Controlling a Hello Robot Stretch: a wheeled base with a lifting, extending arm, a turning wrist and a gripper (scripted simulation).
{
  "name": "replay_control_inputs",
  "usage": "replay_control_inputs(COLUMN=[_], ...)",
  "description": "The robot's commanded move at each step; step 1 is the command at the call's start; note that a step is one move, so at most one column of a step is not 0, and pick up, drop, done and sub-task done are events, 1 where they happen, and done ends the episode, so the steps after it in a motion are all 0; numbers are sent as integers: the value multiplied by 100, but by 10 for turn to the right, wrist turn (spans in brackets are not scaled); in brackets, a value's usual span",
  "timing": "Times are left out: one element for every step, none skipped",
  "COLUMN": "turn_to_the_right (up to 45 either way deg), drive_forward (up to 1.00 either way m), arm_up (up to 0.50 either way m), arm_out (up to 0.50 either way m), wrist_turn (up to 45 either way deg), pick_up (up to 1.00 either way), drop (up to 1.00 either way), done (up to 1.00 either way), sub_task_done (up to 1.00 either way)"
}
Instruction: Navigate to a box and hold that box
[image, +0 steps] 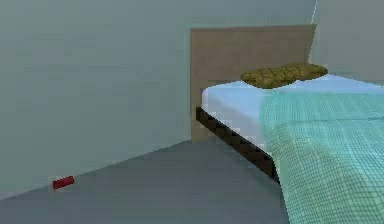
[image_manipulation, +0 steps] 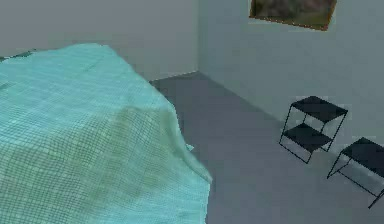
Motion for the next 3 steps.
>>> replay_control_inputs(turn_to_the_right=[-450, -450, -270], drive_forward=[0, 0, 0], arm_up=[0, 0, 0], arm_out=[0, 0, 0], wrist_turn=[0, 0, 0], pick_up=[0, 0, 0], drop=[0, 0, 0], done=[0, 0, 0], sub_task_done=[0, 0, 0])
